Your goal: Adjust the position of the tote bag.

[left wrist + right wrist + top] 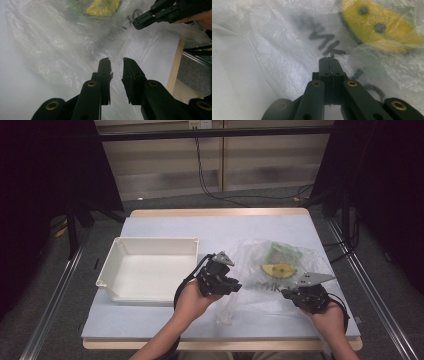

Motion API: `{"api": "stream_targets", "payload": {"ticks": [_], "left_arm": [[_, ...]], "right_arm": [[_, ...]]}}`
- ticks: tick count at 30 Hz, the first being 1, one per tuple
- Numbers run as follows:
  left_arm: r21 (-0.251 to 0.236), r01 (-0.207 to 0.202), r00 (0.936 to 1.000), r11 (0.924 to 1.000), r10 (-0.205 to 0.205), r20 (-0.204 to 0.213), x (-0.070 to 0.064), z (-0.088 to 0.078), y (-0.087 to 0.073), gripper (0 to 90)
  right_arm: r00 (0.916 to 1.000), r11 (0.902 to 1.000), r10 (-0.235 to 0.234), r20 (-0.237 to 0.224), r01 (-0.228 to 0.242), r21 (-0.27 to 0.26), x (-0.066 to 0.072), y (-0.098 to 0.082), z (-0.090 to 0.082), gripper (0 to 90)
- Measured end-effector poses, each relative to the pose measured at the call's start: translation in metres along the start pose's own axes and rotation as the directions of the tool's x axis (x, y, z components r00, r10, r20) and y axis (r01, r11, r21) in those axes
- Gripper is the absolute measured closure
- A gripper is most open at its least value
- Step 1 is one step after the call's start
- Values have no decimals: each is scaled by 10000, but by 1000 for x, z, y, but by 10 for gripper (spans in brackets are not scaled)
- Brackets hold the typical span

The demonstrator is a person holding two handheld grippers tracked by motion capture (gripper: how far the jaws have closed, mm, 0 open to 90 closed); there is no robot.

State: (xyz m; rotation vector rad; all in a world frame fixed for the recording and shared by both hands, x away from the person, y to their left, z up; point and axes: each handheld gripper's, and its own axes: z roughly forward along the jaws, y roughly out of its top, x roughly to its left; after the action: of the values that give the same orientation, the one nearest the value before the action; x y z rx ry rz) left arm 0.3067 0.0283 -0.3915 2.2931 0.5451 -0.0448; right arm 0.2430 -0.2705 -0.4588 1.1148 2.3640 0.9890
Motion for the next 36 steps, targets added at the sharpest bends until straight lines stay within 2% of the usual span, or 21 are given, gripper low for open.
{"api": "stream_targets", "payload": {"ticks": [1,2,5,7,9,11,13,15,16,21,23,24,27,32,36], "left_arm": [[-20,27,10000,10000,-27,-6,-2,1,0,775],[157,-197,9998,9997,197,-15,-2,1,1,779],[59,-119,9999,9999,118,65,-6,3,1,808],[199,-222,9997,9996,220,138,-7,3,1,813],[-12,-209,9996,9998,210,203,-10,5,1,817],[133,-250,9995,9996,247,207,-12,6,1,825],[454,-536,9984,9975,526,226,-13,7,2,829],[308,-444,9986,9985,436,284,-15,10,1,832],[323,-532,9981,9981,521,337,-16,12,1,833],[681,-600,9977,9959,577,346,-20,17,-1,836],[611,-532,9978,9967,507,430,-21,22,-3,837],[701,-626,9973,9956,597,438,-21,23,-3,845],[884,-577,9978,9944,545,381,-22,28,-5,850],[1226,-637,9977,9904,602,315,-20,37,-9,856],[1361,-470,9988,9896,447,192,-14,41,-12,857]], "right_arm": [[10000,10000,-37,-21,37,22,0,0,1,900],[10000,10000,-8,-18,9,35,1,0,1,900],[10000,10000,-37,-85,37,46,3,2,3,900],[9999,10000,-74,-122,75,54,4,2,4,900],[9999,9999,-114,-120,115,36,5,3,4,900],[9999,10000,-69,-129,70,25,5,3,3,900],[9999,10000,-78,-93,78,-24,4,3,3,900],[10000,10000,-36,-83,35,-35,4,3,2,900],[10000,10000,15,-71,-15,-22,4,3,2,900],[10000,9999,55,-42,-56,-92,3,4,1,900],[10000,9999,82,-37,-83,-109,2,4,1,900],[10000,9999,56,-24,-56,-96,2,5,1,900],[10000,9999,99,-11,-99,-89,0,5,0,900],[9997,9993,211,143,-206,-315,-6,7,-6,900],[9990,9984,323,302,-309,-466,-13,9,-12,900]]}}
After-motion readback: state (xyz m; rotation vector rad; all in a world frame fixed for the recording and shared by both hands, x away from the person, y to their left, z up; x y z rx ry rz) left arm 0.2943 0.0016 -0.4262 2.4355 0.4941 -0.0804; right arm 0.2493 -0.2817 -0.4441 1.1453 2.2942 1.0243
